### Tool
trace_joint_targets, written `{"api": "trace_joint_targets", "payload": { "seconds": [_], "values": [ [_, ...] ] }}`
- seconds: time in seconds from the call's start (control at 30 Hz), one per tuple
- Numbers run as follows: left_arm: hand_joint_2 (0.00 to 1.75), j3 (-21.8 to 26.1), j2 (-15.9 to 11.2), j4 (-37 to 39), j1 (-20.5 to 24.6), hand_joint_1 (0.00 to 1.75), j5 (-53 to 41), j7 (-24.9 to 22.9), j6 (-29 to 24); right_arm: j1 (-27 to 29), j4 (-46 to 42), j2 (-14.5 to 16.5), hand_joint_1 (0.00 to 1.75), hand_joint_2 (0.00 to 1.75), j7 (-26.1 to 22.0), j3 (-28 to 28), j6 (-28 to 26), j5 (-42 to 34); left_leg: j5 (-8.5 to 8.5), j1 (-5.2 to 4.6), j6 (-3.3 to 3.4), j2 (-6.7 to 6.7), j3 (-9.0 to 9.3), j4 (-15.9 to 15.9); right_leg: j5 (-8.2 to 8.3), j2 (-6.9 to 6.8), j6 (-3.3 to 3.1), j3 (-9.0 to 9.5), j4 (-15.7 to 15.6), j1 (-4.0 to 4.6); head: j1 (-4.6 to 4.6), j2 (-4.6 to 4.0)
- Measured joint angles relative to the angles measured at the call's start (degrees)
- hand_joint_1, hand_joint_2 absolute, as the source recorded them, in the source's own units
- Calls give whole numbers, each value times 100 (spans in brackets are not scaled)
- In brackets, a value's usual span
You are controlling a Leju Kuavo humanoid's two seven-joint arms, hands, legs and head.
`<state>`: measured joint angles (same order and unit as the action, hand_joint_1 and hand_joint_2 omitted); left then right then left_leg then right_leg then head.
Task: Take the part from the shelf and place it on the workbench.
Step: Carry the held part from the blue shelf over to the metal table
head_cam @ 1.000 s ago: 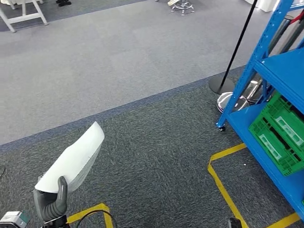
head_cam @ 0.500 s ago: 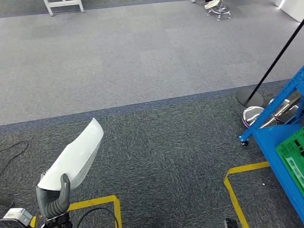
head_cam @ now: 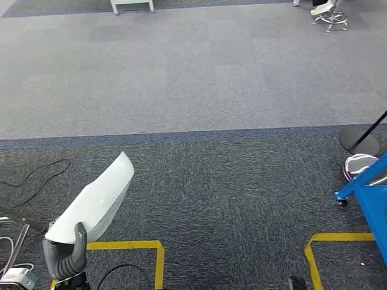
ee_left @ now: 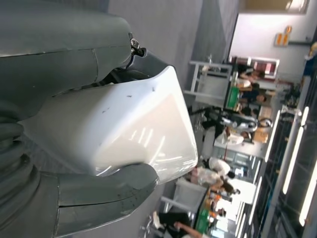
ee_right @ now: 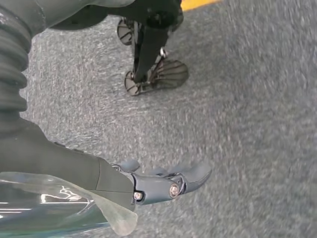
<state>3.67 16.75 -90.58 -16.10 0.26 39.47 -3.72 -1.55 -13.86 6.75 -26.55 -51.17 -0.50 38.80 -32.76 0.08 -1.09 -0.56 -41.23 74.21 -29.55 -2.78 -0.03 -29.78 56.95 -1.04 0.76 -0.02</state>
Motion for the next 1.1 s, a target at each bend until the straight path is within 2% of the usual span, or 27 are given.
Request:
{"api": "trace_joint_targets", "payload": {
  "seconds": [0.03, 0.07, 0.1, 0.17, 0.2, 0.27, 0.3, 0.33, 0.4, 0.43, 0.47, 0.5, 0.53, 0.57, 0.6, 0.63, 0.67, 0.7, 0.77, 0.8, 0.83, 0.9, 0.97, 1.0, 1.03, 1.07, 1.1],
  "values": [
    [175, 0, -4, -1, -4, 175, 0, 0, 0, -5, 0, 0, 0, 175, 0, 0, 1, 1, 155, 9, -2, 34, 115, -219, -14, -74, 8, 16, 0, 0, 2, -1],
    [175, 0, -6, -2, -4, 175, 0, 0, 0, -10, 0, 0, 0, 175, -1, 0, 2, 3, 364, 11, 9, 115, 318, -608, -31, -140, 20, 40, 0, 0, 2, -1],
    [175, 0, -8, -5, -1, 175, 0, 0, 0, -13, 0, 0, 0, 175, -1, 0, 3, 4, 513, -14, 29, 271, 530, -1012, -52, -200, 40, 64, 1, 9, 2, 0],
    [175, -1, -8, -14, 9, 175, -1, 0, 1, -17, 0, 0, 0, 175, -2, 0, 4, 5, 646, -68, 99, 500, 779, -1525, -95, -313, 95, 96, 6, 34, -2, 0],
    [175, -1, -8, -16, 9, 175, -1, 0, 1, -20, 0, 1, 0, 175, -3, 0, 4, 5, 623, -100, 136, 528, 795, -1584, -110, -373, 125, 108, 3, 42, -4, 0],
    [175, 1, -8, -24, -7, 175, -3, 0, 1, -34, 0, 1, 0, 175, -4, 0, 4, 10, 640, -107, 218, 389, 791, -1626, -147, -464, 192, 142, -7, 26, -5, -1],
    [175, 1, -7, -34, -10, 175, -5, 0, 0, -40, 0, 1, 0, 175, -7, 0, 3, 13, 651, -100, 261, 320, 804, -1649, -205, -381, 221, 132, 45, 13, -12, -1],
    [175, -2, -4, -44, -4, 175, -11, 0, 1, -44, 1, 1, 0, 175, -11, 1, 3, 17, 666, -85, 304, 249, 817, -1673, -316, -236, 242, 67, 207, 4, -27, -1],
    [175, -13, 4, -59, 13, 175, -22, 0, 2, -31, 5, 1, 0, 175, -18, 2, 0, 31, 676, -73, 361, 107, 826, -1686, -655, 123, 248, -262, 895, -2, -64, -1],
    [175, -17, 7, -59, 15, 175, -26, 0, 2, -18, 8, 1, 0, 175, -18, 2, -2, 44, 677, -77, 375, 26, 825, -1685, -802, 210, 245, -483, 1308, 0, -75, -1],
    [175, -19, 8, -59, 10, 175, -26, 0, 1, -6, 10, 1, 0, 175, -18, 2, -6, 57, 676, -82, 380, -58, 828, -1683, -862, 251, 242, -664, 1606, 2, -77, -1],
    [175, -19, 8, -59, 7, 175, -27, 0, 1, 1, 11, 0, 0, 175, -19, 1, -11, 69, 675, -86, 380, -145, 833, -1680, -804, 270, 236, -763, 1706, 5, -77, -1],
    [175, -17, 8, -59, 4, 175, -30, 0, 0, 0, 11, 0, 0, 175, -20, 1, -15, 78, 674, -86, 377, -232, 843, -1676, -627, 286, 229, -747, 1561, 6, -77, -1],
    [175, -17, 8, -59, 4, 175, -32, 0, -1, -4, 11, -1, 0, 175, -20, 0, -19, 84, 669, -84, 371, -315, 855, -1670, -374, 330, 219, -627, 1209, 1, -77, -1],
    [175, -17, 8, -59, 5, 175, -35, 0, -4, -10, 11, -1, 0, 175, -21, 0, -22, 91, 661, -82, 358, -390, 859, -1660, -159, 460, 210, -467, 799, -11, -77, 0],
    [175, -18, 8, -59, 10, 175, -38, 0, -10, -16, 11, -1, 0, 175, -21, 0, -23, 100, 650, -85, 340, -461, 849, -1634, -15, 597, 202, -314, 429, -29, -73, 0],
    [175, -20, 8, -60, 13, 175, -43, 0, -20, -16, 11, -1, 0, 175, -20, 0, -25, 112, 648, -82, 314, -521, 829, -1617, 50, 710, 195, -208, 195, -39, -73, 0],
    [175, -21, 8, -60, 15, 175, -49, 0, -34, -17, 12, -1, 0, 175, -20, 0, -26, 126, 653, -76, 283, -581, 803, -1607, 41, 778, 184, -158, 105, -40, -70, 0],
    [175, -24, 5, -62, 9, 175, -60, 0, -72, -17, 13, 1, 0, 175, -19, 0, -30, 150, 673, -56, 217, -684, 764, -1607, 49, 680, 136, -127, 76, -30, -70, 1],
    [175, -24, 3, -64, 6, 175, -67, 0, -90, -21, 13, 3, 0, 175, -20, 0, -31, 160, 649, -59, 186, -633, 746, -1575, 58, 614, 103, -114, 59, -34, -66, 1],
    [175, -24, 1, -68, 10, 175, -74, 0, -106, -21, 13, 4, 0, 175, -21, -1, -33, 166, 564, -63, 155, -507, 691, -1451, 66, 540, 70, -100, 39, -41, -55, 1],
    [175, -26, -5, -73, 24, 175, -92, 0, -127, -14, 13, 3, 0, 175, -25, -9, -34, 172, 237, -58, 98, -167, 432, -873, 61, 373, 21, -76, 19, -35, -35, 0],
    [175, -29, -9, -74, 22, 175, -99, 0, -150, -3, 13, 2, 0, 175, -26, -21, -29, 170, -58, -22, 53, -31, 96, -157, 39, 194, 3, -64, 21, -20, -29, -1],
    [175, -30, -11, -74, 13, 175, -101, 0, -161, -1, 13, 2, 0, 175, -26, -25, -25, 170, -71, -7, 39, -13, 23, 0, 27, 110, 4, -56, 22, -17, -28, -1],
    [175, -29, -14, -74, 6, 175, -102, 0, -171, -2, 13, 3, 0, 175, -26, -27, -19, 170, 21, 5, 32, 3, 52, -53, 12, 31, 11, -43, 22, -17, -28, 0],
    [175, -28, -17, -75, 1, 175, -103, 0, -177, -6, 13, 3, 0, 175, -27, -28, -14, 172, 206, 11, 34, 41, 192, -328, -5, -42, 23, -20, 22, -18, -27, 0],
    [175, -28, -20, -77, 0, 175, -105, 0, -180, -11, 13, 4, 0, 175, -27, -28, -11, 173, 406, 7, 48, 151, 394, -727, -24, -106, 40, 8, 22, -16, -26, 0]
  ]
}}
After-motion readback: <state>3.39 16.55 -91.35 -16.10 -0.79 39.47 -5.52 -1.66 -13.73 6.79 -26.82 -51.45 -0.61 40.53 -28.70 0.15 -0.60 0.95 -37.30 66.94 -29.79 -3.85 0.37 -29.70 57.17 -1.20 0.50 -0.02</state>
